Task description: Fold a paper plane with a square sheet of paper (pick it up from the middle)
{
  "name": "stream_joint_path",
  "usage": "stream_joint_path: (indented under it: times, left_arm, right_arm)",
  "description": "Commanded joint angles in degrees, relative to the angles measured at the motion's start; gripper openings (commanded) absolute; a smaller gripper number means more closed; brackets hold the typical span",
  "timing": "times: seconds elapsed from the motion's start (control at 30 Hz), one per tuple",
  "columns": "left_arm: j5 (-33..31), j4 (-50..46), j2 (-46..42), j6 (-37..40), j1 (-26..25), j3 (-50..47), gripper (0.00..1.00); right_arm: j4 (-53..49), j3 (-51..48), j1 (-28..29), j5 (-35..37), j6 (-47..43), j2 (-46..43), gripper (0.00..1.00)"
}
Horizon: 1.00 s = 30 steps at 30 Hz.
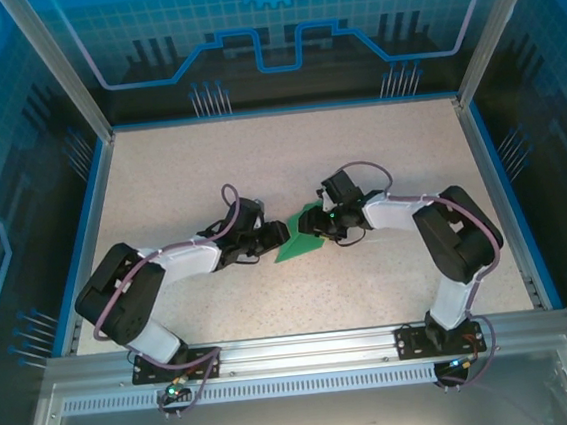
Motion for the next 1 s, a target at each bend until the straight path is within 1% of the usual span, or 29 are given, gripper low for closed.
stream_joint_path:
  times: [0.0,0.13,0.2,0.3,0.37,0.43,0.5,0.67,0.8,0.97]
  left_arm:
    - [0.86,0.05,0.91,0.18,0.73,0.18,0.51]
    - [1.04,0.22,0.63,0.08,1.02,-0.12,0.51]
    - [1.33,0.44,0.43,0.06,1.27,-0.41,0.52]
    - [3.11,1.69,0.05,-0.25,1.99,-1.19,0.52]
    - [6.02,3.35,-0.09,-0.77,3.25,-1.95,0.53]
    - [9.94,5.26,-0.21,-1.22,4.73,-2.7,0.56]
    - [14.0,7.55,-0.53,-2.27,6.79,-3.73,0.6]
    - [25.11,15.26,-3.45,-5.82,11.87,-6.54,0.76]
    - [29.81,19.97,-6.74,-8.35,13.27,-7.67,0.85]
    - [35.38,30.5,-9.61,-14.05,14.17,-8.67,0.89]
  right_arm:
    - [3.76,2.07,1.15,-2.44,1.92,1.86,0.51]
    - [5.23,2.99,1.62,-2.98,1.93,3.24,0.44]
    - [5.52,3.49,1.61,-3.11,2.0,4.04,0.39]
    - [6.79,4.59,1.62,-4.27,1.66,5.58,0.27]
    - [8.91,5.01,1.45,-6.37,1.11,6.4,0.16]
    - [10.82,5.09,1.11,-8.77,-0.13,5.87,0.11]
    - [12.26,5.0,0.39,-11.62,-1.98,4.55,0.09]
    - [12.47,4.59,-2.95,-19.95,-6.66,-1.01,0.09]
    - [13.35,4.54,-5.68,-26.19,-6.19,-4.73,0.1]
    - [14.08,5.8,-7.31,-31.08,-4.81,-8.0,0.1]
